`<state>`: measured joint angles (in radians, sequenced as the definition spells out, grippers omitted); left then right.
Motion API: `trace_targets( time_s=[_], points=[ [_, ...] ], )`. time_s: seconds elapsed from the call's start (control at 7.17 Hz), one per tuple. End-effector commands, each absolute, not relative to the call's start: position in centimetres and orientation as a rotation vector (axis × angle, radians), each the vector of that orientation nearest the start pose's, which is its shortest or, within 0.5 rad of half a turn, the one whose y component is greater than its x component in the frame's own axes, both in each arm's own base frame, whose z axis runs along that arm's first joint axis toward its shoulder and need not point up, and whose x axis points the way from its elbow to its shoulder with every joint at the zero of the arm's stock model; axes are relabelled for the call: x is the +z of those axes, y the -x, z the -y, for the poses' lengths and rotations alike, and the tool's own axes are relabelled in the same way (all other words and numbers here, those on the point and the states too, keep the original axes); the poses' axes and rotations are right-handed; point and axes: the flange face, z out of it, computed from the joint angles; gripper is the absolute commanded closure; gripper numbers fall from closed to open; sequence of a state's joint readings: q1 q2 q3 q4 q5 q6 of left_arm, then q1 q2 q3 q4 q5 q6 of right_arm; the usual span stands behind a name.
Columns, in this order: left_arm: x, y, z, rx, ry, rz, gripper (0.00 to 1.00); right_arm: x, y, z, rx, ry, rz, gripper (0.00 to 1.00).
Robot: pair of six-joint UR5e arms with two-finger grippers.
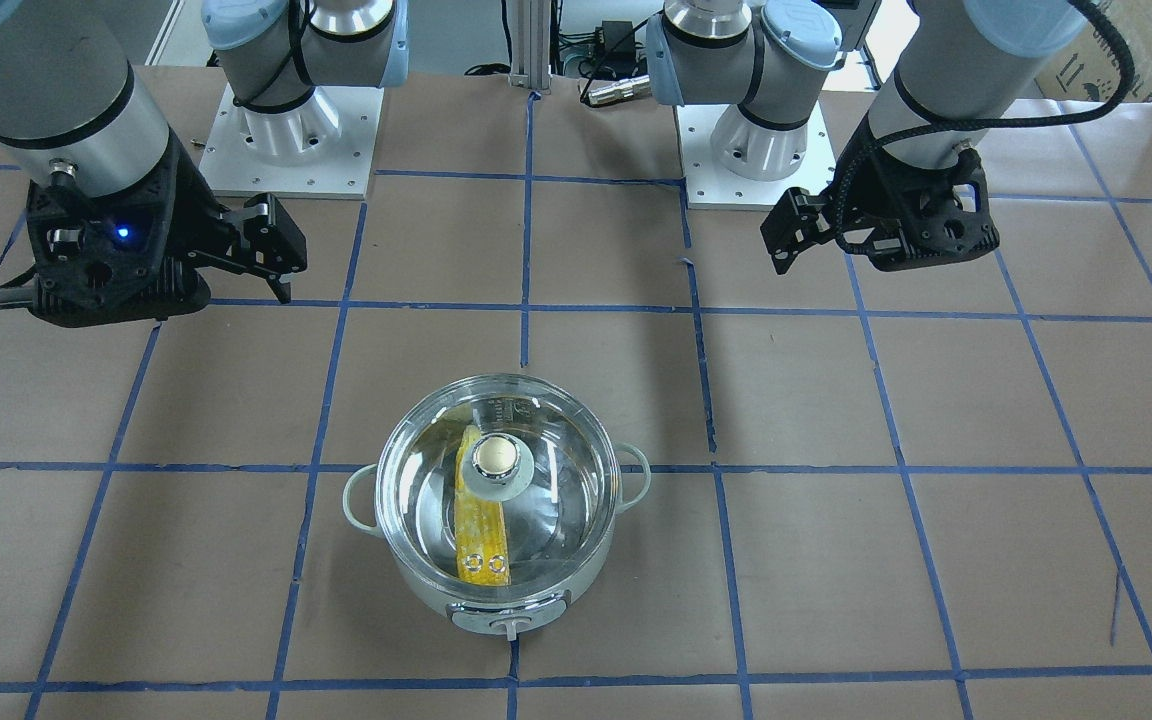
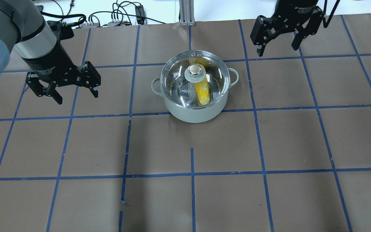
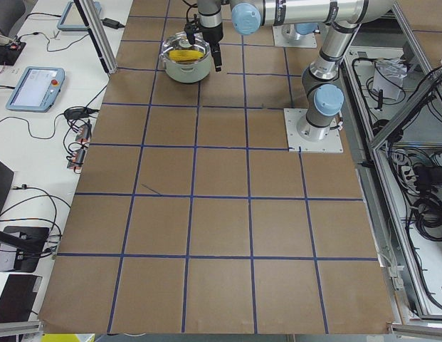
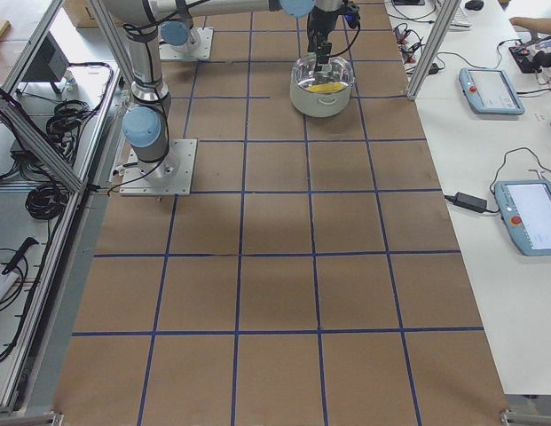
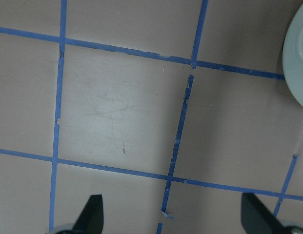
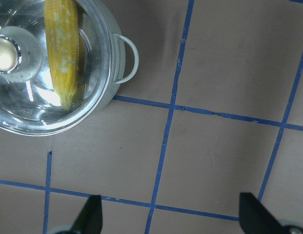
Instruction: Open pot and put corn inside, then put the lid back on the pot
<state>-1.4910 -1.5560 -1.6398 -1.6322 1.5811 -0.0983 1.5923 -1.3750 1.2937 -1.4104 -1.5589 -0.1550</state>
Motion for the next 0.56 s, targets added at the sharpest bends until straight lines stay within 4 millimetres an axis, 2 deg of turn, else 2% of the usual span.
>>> trace_targets(
  time_s=[0.0, 0.42],
  points=[
    [45.6, 9.43, 48.18, 0.18, 0.279, -3.114, 0.0, 50.41, -14.68, 56.24, 0.12, 0.274, -3.108, 0.0],
    [45.53, 9.37, 48.15, 0.182, 0.276, -3.108, 0.0, 50.32, -14.68, 56.21, 0.125, 0.276, -3.108, 0.0]
  ],
)
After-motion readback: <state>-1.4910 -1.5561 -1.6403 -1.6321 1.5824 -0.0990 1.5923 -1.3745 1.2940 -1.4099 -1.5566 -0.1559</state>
